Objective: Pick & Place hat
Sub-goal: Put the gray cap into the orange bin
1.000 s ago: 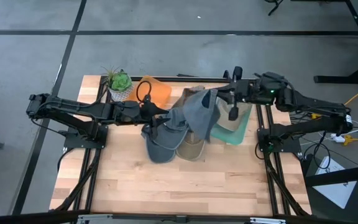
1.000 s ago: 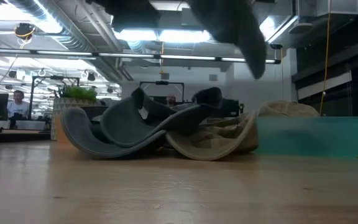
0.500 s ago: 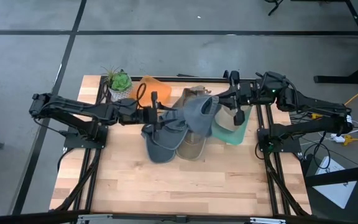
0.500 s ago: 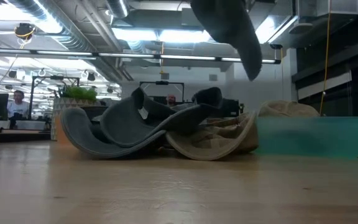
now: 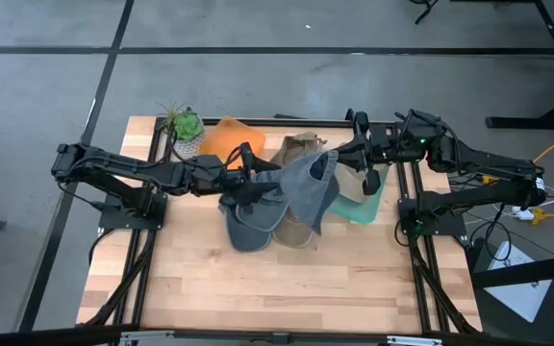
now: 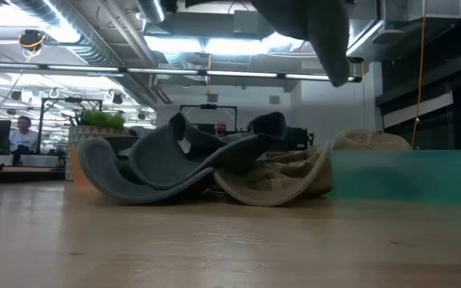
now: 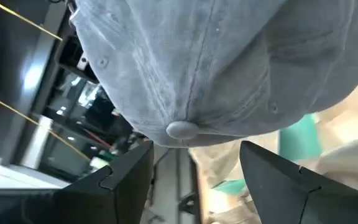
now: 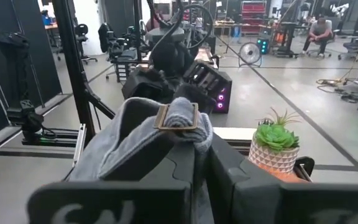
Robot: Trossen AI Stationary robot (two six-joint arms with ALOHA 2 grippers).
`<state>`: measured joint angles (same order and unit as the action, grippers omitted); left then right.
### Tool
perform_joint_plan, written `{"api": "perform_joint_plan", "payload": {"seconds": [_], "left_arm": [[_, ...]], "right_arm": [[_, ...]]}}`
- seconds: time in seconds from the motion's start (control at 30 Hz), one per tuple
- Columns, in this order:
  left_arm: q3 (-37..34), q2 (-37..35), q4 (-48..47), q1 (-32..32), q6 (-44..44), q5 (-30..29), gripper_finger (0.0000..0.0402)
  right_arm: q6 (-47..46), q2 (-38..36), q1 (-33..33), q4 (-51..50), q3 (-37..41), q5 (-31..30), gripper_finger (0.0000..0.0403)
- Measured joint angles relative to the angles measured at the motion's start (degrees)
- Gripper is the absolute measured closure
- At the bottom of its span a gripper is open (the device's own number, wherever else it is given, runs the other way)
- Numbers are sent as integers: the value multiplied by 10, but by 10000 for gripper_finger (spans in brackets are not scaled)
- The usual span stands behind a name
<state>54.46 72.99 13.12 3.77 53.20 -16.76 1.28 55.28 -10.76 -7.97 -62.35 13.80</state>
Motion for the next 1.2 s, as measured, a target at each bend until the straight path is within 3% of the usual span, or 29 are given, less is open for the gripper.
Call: {"api": "perform_joint_plan", "payload": {"seconds": [0.2, 0.63, 0.97, 1.2], "left_arm": [[0, -1, 42, -1, 70, 7, 167], [0, 27, 37, -9, 106, 78, 169], [0, 39, 60, 0, 136, 79, 170], [0, 39, 96, 5, 136, 94, 220]], "right_arm": [[-13, 10, 0, 1, 0, 0, 382], [-51, 43, 0, 43, 0, 29, 382], [-87, 45, 1, 43, 0, 29, 382], [-112, 54, 1, 45, 0, 29, 382]]}}
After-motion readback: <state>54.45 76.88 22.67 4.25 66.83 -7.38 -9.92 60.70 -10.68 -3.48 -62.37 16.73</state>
